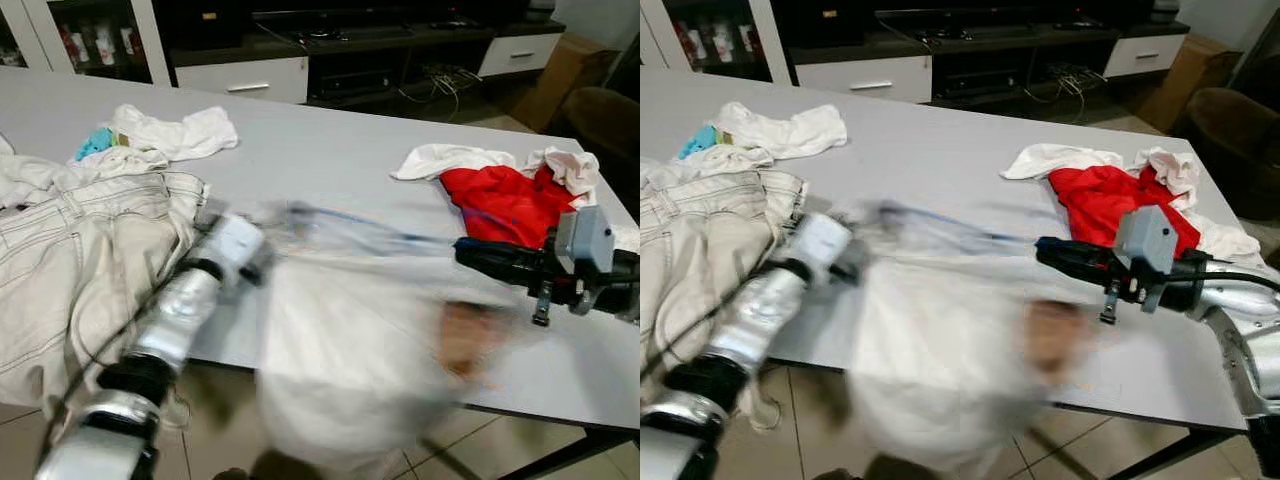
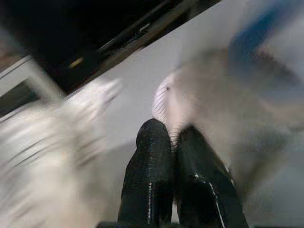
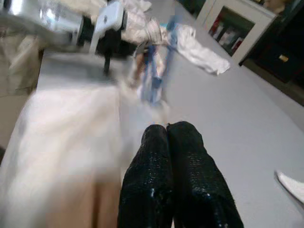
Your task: Hang hanger
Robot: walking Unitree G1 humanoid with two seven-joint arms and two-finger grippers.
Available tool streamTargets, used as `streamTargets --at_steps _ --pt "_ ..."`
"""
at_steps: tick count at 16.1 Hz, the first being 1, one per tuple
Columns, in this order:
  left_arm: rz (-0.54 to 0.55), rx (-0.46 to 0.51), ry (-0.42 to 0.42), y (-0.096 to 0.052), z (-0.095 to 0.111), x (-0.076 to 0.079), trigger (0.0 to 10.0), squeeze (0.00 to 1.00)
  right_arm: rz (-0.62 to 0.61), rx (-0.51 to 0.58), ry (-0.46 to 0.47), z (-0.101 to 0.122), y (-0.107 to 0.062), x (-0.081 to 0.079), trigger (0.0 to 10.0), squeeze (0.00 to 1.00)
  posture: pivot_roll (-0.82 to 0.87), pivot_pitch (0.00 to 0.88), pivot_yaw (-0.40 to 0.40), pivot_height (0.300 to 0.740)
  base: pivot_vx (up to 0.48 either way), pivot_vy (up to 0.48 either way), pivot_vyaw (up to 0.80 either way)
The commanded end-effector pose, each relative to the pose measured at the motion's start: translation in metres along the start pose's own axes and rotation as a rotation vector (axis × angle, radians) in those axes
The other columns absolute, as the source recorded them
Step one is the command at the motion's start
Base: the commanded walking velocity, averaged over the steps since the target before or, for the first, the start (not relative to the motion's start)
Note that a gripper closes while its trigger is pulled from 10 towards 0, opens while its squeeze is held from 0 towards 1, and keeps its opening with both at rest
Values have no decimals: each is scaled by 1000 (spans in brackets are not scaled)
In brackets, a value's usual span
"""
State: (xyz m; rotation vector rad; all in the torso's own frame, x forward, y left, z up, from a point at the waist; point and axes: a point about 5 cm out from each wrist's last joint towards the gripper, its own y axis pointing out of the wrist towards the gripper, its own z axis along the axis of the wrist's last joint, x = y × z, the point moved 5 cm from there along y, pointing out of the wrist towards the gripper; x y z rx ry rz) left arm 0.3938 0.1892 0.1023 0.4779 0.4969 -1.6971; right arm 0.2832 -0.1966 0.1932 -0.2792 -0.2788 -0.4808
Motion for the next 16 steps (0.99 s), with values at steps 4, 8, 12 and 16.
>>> streamTargets --at_steps 4,8,12,16 --pt "127 -25 -126 4 -3 -27 0 0 8 -29 -18 -2 -5 1 0 0 8 0 -52 740 0 0 0" --pt "72 3 -156 7 4 -5 0 0 -76 -8 -73 0 12 10 4627 0 4 0 -50 740 0 0 0" --pt "21 28 -163 8 11 14 0 0 -81 22 -90 8 33 -4 10000 0 -8 0 -46 740 0 0 0" --pt "6 36 -165 10 14 18 0 0 -90 26 -85 4 52 -16 10000 0 -19 0 -43 740 0 0 0"
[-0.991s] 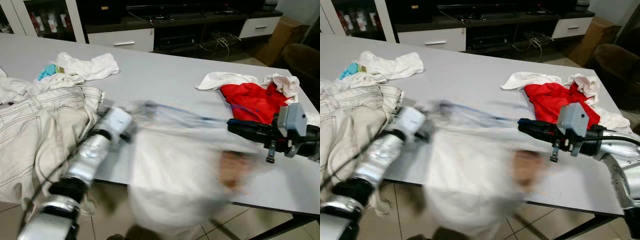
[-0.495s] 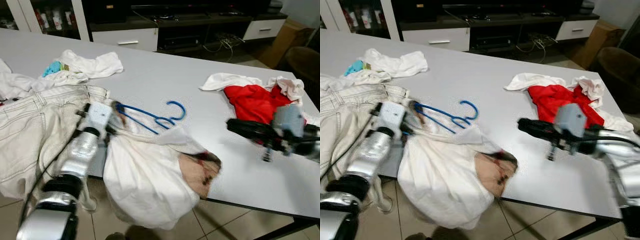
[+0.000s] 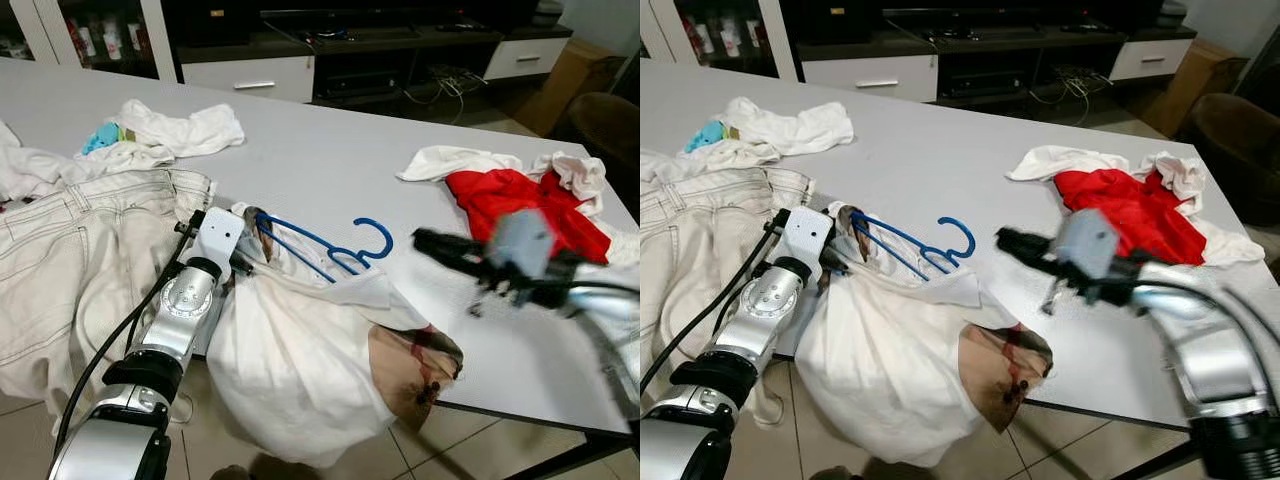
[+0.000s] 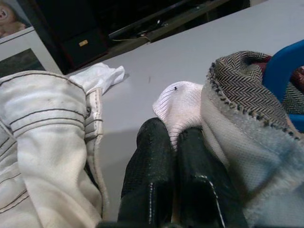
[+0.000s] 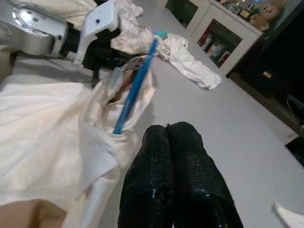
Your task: Hang hanger
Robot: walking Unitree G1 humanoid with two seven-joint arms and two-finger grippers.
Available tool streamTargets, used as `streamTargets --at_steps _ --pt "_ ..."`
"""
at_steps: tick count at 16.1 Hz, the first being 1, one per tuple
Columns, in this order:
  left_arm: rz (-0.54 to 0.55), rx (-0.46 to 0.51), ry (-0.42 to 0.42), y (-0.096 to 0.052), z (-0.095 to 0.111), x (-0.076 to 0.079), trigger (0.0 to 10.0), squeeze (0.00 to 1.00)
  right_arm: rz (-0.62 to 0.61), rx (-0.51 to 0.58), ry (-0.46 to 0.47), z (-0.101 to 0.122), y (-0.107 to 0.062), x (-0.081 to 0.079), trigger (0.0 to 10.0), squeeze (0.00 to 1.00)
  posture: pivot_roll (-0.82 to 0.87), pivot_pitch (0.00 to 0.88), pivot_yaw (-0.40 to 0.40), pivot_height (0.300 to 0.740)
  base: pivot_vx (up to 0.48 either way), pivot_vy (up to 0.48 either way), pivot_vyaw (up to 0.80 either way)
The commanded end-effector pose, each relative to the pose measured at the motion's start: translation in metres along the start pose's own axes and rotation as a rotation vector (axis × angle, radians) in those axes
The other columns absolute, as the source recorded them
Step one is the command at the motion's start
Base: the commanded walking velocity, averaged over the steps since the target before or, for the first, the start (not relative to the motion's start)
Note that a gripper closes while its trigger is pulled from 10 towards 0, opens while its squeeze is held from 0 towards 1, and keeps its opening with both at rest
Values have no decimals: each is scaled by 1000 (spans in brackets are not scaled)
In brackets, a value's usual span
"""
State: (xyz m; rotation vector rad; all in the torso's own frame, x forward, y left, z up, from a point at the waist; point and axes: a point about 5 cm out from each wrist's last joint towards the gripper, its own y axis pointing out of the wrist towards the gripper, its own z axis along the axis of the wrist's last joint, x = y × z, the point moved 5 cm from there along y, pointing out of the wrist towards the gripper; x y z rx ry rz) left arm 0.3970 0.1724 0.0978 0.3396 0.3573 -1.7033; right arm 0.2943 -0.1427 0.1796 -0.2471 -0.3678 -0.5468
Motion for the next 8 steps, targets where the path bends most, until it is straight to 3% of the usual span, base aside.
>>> streamTargets --at_steps 1,5,8 --pt "-19 26 7 4 9 5 0 0 -19 -21 -14 0 -1 2 10000 0 -18 0 -44 740 0 0 0" --pt "-23 25 6 2 7 5 0 0 -100 -104 -7 -15 -17 16 10000 0 -17 0 -43 740 0 0 0" --pt "-24 25 5 2 7 5 0 0 -108 -117 9 -16 -25 16 10000 0 -19 0 -41 740 0 0 0"
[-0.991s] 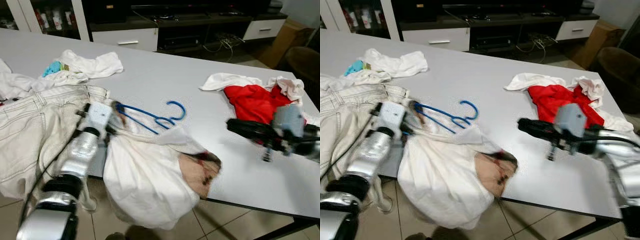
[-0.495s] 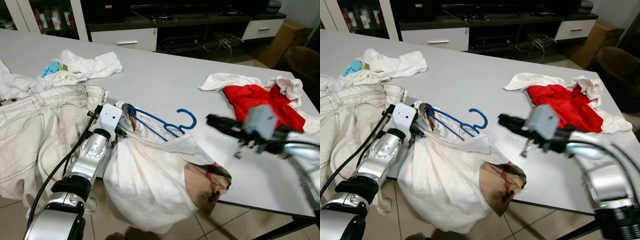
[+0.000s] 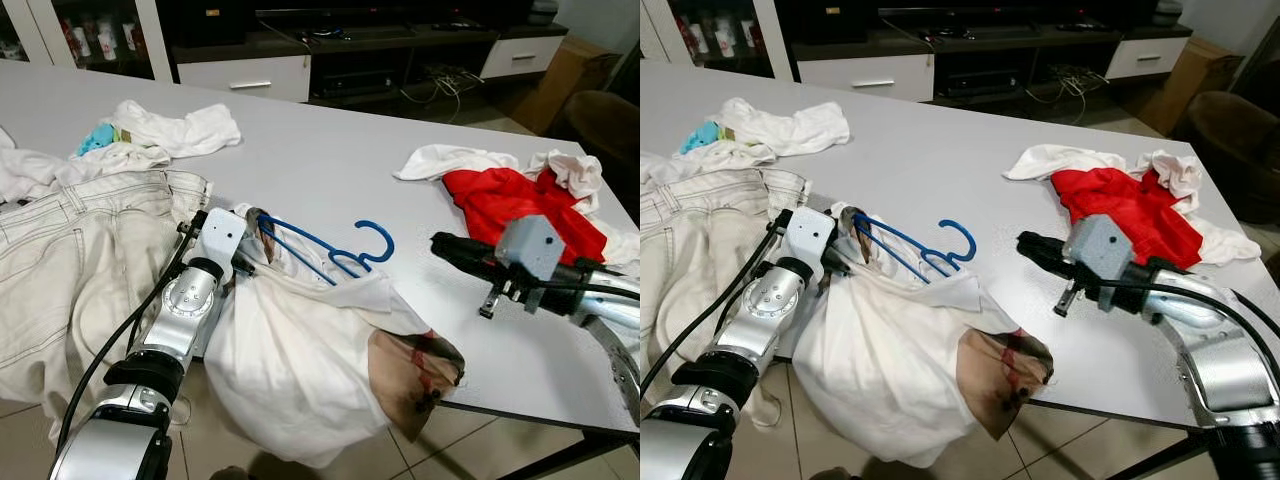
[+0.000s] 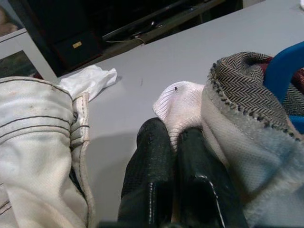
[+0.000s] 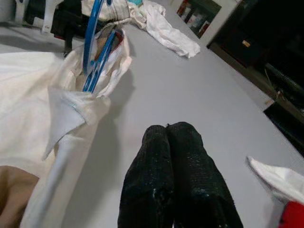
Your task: Hang hanger
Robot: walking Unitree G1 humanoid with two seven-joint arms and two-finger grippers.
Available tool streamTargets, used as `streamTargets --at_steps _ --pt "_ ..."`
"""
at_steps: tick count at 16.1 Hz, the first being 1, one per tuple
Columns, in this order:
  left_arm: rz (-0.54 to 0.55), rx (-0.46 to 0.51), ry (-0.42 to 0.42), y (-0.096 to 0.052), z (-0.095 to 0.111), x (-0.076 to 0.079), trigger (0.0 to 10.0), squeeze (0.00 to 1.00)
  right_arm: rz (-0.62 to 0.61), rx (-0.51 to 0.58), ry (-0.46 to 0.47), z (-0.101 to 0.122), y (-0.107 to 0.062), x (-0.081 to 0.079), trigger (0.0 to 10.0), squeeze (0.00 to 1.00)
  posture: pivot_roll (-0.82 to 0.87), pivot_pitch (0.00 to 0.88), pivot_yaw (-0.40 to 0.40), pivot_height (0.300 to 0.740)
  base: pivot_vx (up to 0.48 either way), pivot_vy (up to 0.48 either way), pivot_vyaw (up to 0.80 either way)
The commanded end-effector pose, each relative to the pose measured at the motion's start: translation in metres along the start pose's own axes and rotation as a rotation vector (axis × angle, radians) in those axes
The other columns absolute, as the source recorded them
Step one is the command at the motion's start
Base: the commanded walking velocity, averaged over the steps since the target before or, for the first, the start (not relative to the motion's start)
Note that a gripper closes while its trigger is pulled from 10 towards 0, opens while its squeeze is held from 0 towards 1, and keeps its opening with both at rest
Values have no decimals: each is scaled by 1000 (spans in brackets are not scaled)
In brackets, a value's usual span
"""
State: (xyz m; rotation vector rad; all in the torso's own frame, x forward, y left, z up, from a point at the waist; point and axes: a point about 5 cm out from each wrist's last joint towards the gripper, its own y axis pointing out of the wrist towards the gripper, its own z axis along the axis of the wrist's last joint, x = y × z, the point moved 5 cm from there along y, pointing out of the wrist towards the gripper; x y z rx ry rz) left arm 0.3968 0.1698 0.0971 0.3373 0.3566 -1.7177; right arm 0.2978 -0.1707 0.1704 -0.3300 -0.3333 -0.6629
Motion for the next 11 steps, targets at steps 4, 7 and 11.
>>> streamTargets --at_steps 4,7,11 --pt "-18 26 8 3 8 4 0 0 51 18 17 10 -4 -10 10000 0 -24 0 -37 740 0 0 0" --pt "-25 26 7 4 9 6 0 0 99 32 39 14 0 -21 10000 0 -29 0 -36 740 0 0 0" --pt "-22 28 2 5 10 7 0 0 100 60 77 17 16 -26 10000 1000 -20 0 -42 740 0 0 0"
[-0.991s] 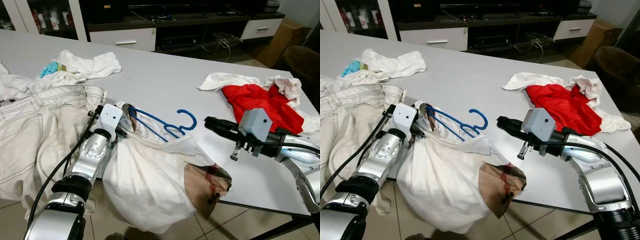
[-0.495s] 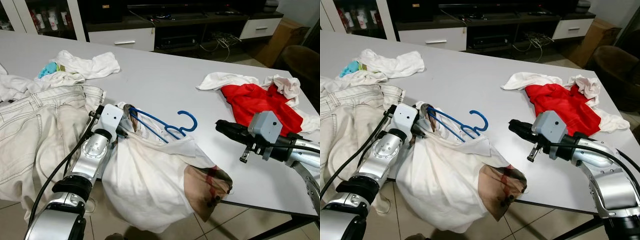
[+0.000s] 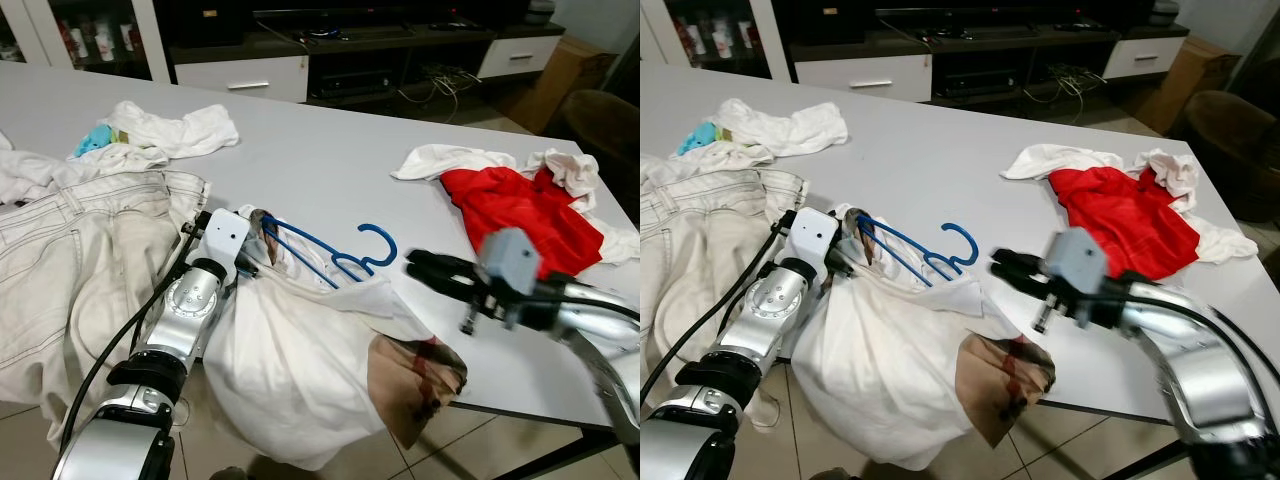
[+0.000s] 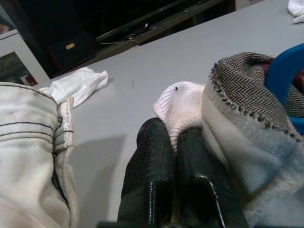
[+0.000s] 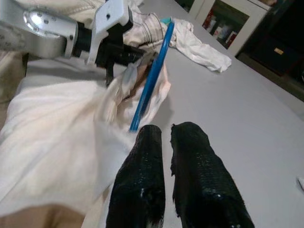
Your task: Hang hanger
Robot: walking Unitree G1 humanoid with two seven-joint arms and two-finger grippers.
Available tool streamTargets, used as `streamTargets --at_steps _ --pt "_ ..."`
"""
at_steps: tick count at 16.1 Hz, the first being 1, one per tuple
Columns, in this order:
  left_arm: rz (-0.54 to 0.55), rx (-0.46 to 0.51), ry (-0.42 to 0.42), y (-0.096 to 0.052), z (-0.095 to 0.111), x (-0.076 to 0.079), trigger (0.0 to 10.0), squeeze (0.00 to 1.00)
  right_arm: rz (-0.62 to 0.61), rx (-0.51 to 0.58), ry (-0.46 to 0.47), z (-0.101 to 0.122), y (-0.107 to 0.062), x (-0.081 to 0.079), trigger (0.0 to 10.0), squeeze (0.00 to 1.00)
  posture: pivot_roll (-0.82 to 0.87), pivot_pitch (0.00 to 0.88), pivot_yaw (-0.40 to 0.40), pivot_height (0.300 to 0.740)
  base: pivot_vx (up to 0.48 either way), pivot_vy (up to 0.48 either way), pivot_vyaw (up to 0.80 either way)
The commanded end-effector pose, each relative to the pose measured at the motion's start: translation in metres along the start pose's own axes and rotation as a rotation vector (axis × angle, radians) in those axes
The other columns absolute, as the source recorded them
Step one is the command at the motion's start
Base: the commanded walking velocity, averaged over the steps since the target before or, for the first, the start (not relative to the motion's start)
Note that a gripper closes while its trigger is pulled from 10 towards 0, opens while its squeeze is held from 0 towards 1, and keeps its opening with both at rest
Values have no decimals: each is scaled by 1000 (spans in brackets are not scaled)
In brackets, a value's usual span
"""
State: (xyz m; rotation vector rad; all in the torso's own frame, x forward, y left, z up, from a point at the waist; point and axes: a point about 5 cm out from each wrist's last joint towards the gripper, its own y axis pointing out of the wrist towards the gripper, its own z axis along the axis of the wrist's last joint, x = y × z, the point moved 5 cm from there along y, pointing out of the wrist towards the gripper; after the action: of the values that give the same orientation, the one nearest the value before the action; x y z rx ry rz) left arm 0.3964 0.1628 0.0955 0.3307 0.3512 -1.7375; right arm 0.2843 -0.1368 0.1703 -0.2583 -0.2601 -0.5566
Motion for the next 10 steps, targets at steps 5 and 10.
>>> streamTargets --at_steps 5,10 --pt "-3 15 5 3 6 0 0 0 -117 -26 -7 -7 8 18 10000 0 -12 0 -41 740 0 0 0" --pt "-9 4 2 4 6 3 10000 0 -206 -68 -73 -13 7 31 10000 0 -17 0 -37 740 0 0 638"
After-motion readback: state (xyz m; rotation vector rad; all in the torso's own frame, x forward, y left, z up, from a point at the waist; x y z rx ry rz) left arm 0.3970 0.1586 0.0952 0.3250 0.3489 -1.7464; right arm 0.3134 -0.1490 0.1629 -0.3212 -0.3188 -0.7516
